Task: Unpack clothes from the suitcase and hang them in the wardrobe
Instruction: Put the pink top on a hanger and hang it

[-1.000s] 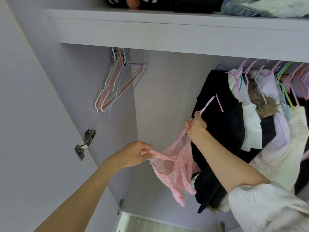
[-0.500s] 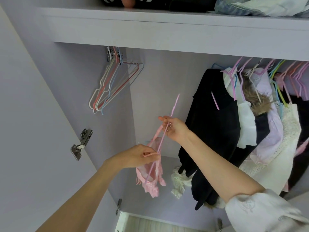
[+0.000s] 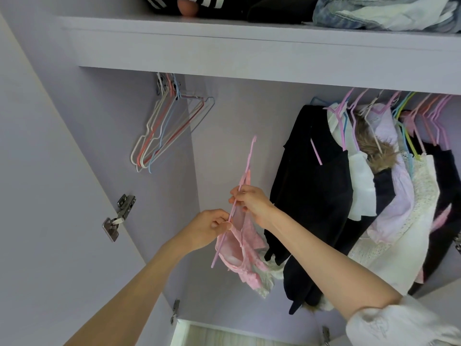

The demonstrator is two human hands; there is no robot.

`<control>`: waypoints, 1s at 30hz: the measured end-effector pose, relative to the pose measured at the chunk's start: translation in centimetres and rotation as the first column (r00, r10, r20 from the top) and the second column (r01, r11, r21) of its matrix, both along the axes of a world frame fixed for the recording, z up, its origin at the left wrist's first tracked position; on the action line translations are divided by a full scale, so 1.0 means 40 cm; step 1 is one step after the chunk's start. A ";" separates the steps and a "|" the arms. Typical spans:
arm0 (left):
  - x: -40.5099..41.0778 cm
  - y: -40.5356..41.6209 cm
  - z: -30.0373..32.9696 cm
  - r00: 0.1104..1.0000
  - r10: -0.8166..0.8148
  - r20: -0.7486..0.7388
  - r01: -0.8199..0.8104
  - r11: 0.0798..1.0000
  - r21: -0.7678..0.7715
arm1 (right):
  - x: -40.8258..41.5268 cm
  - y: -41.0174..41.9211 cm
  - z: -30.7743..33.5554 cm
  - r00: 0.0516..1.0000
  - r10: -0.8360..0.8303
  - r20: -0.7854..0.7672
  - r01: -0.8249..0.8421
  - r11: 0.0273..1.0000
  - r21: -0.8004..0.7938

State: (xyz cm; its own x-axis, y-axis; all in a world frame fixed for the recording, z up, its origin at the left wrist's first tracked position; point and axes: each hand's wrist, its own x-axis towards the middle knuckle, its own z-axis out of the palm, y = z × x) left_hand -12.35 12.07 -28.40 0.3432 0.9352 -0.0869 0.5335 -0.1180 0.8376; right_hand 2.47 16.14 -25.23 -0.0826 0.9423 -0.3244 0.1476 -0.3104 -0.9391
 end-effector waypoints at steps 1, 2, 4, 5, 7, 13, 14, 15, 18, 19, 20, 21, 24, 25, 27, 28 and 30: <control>0.003 0.004 0.000 1.000 0.008 -0.003 -0.008 0.999 0.038 | 0.007 0.002 -0.005 0.998 -0.050 -0.044 0.049 0.999 -0.019; 0.004 0.010 0.004 0.999 0.028 -0.027 -0.025 0.995 0.100 | 0.017 0.003 -0.010 0.990 -0.108 -0.088 0.104 0.993 -0.049; 0.004 0.023 0.025 0.991 0.115 -0.075 -0.091 0.958 0.273 | 0.041 0.005 -0.016 0.966 -0.227 -0.121 0.215 0.970 -0.110; 0.003 0.031 0.048 0.984 0.162 -0.079 -0.120 0.917 0.379 | 0.053 0.010 -0.012 0.960 -0.269 -0.079 0.261 0.960 -0.100; 0.006 0.039 0.102 0.972 0.223 -0.076 -0.133 0.787 0.602 | 0.073 0.021 -0.008 0.937 -0.334 0.099 0.335 0.942 0.002; 0.082 0.069 0.278 0.949 0.316 -0.017 -0.100 0.351 0.931 | 0.148 0.041 0.064 0.868 -0.482 0.118 0.444 0.861 0.247; 0.096 0.074 0.297 0.944 0.328 -0.024 -0.077 0.293 0.953 | 0.164 0.049 0.071 0.864 -0.495 0.091 0.460 0.850 0.257; 0.104 0.079 0.308 0.936 0.349 -0.044 -0.045 0.243 0.969 | 0.175 0.050 0.074 0.857 -0.511 0.064 0.480 0.837 0.264; 0.126 0.110 0.341 0.882 0.456 -0.122 0.061 0.146 0.987 | 0.219 0.057 0.096 0.844 -0.535 0.035 0.499 0.809 0.311; 0.126 0.123 0.347 0.855 0.499 -0.141 0.079 0.143 0.987 | 0.232 0.060 0.100 0.839 -0.542 0.042 0.500 0.800 0.330; 0.127 0.136 0.353 0.832 0.533 -0.154 0.088 0.148 0.985 | 0.244 0.064 0.106 0.831 -0.554 0.050 0.506 0.790 0.346; 0.129 0.149 0.355 0.815 0.557 -0.160 0.091 0.149 0.985 | 0.258 0.070 0.112 0.818 -0.573 0.049 0.519 0.773 0.364; 0.125 0.173 0.348 0.780 0.603 -0.168 0.102 0.143 0.984 | 0.287 0.103 0.134 0.770 -0.637 0.025 0.583 0.720 0.376; 0.123 0.176 0.345 0.772 0.615 -0.160 0.101 0.129 0.986 | 0.295 0.114 0.143 0.757 -0.653 0.010 0.604 0.706 0.370; 0.124 0.181 0.342 0.764 0.629 -0.146 0.103 0.105 0.989 | 0.312 0.138 0.153 0.732 -0.681 -0.023 0.643 0.679 0.354; 0.124 0.183 0.340 0.761 0.634 -0.138 0.104 0.092 0.990 | 0.316 0.149 0.153 0.721 -0.692 -0.034 0.658 0.669 0.346; 0.123 0.189 0.339 0.765 0.632 -0.126 0.112 0.062 0.992 | 0.320 0.160 0.146 0.709 -0.705 -0.033 0.668 0.655 0.354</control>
